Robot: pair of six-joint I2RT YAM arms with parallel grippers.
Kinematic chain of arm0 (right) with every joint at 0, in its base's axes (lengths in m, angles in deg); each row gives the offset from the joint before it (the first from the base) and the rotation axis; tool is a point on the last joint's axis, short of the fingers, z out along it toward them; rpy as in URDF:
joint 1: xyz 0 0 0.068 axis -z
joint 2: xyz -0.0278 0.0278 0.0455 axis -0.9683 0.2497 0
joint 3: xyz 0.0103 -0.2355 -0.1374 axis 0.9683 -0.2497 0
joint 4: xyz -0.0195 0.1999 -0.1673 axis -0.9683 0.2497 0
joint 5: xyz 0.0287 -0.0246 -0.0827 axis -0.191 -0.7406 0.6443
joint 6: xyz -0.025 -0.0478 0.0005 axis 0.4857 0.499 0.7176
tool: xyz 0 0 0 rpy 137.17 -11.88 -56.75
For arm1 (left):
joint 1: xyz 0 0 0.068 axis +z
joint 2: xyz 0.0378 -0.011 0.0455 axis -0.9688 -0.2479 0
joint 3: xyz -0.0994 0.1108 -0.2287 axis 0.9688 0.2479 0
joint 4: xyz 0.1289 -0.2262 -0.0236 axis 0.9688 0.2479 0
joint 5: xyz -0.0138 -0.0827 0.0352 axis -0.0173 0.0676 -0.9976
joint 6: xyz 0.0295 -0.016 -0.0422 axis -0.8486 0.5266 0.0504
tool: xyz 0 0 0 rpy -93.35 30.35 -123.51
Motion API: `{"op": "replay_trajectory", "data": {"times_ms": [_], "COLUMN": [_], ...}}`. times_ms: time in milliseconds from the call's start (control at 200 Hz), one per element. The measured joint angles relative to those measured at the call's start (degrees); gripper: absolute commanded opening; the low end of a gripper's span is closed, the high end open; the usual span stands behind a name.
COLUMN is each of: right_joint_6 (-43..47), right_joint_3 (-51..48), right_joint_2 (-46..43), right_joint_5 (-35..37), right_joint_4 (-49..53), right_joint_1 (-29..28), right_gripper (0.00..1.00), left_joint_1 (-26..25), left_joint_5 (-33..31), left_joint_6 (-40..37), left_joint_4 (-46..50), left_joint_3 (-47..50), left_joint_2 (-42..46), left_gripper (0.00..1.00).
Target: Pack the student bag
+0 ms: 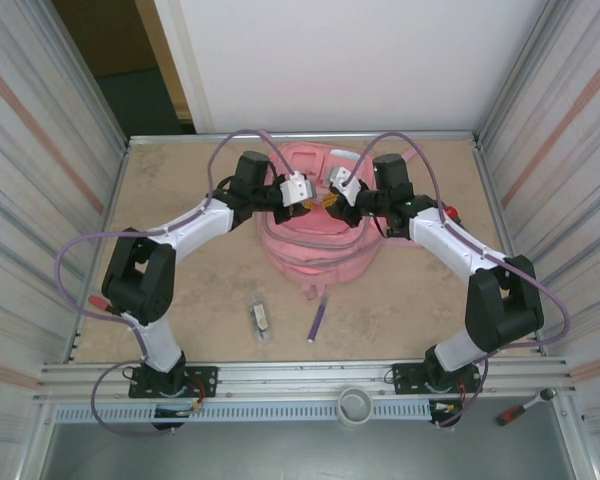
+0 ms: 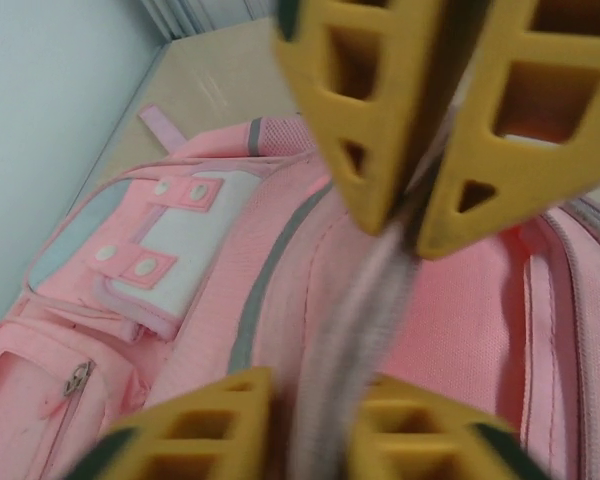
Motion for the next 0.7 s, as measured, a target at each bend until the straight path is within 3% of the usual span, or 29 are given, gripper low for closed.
{"op": "replay_trajectory", "data": {"times_ms": [90, 180, 306, 406, 546, 702], "right_joint_6": [-6.73, -16.00, -28.11, -35.93, -42.16, -43.04], "right_joint_3": [-0.79, -2.14, -6.19, -8.07, -5.99, 0.94], "right_joint_2": [-1.81, -5.25, -12.50, -14.34, -4.70, 9.20], "right_joint_5": [5.73, 12.68, 22.95, 29.05, 30.29, 30.14], "right_joint_4": [0.13, 1.70, 5.40, 8.87, 12.83, 17.27], "right_joint_1": [-0.33, -0.26, 2.86, 9.16, 17.49, 18.97], "right_gripper": [0.54, 0.70, 0.76, 0.82, 0.90, 0.91], "left_joint_1": [-0.04, 0.04, 0.85, 2.08, 3.17, 3.23], "left_joint_5": [-2.58, -6.10, -11.69, -14.64, -17.38, -19.06], "left_joint_6": [1.44, 4.07, 8.59, 12.28, 16.06, 18.62], "left_joint_4": [-1.14, -2.51, -4.02, -5.07, -5.01, -4.83], "left_joint_3": [0.48, 0.98, 2.51, 4.94, 6.19, 6.19], "left_joint_2": [0.02, 0.13, 1.11, 2.80, 4.13, 4.28], "left_gripper": [0.00, 0.00, 0.00, 0.00, 0.00, 0.00]}}
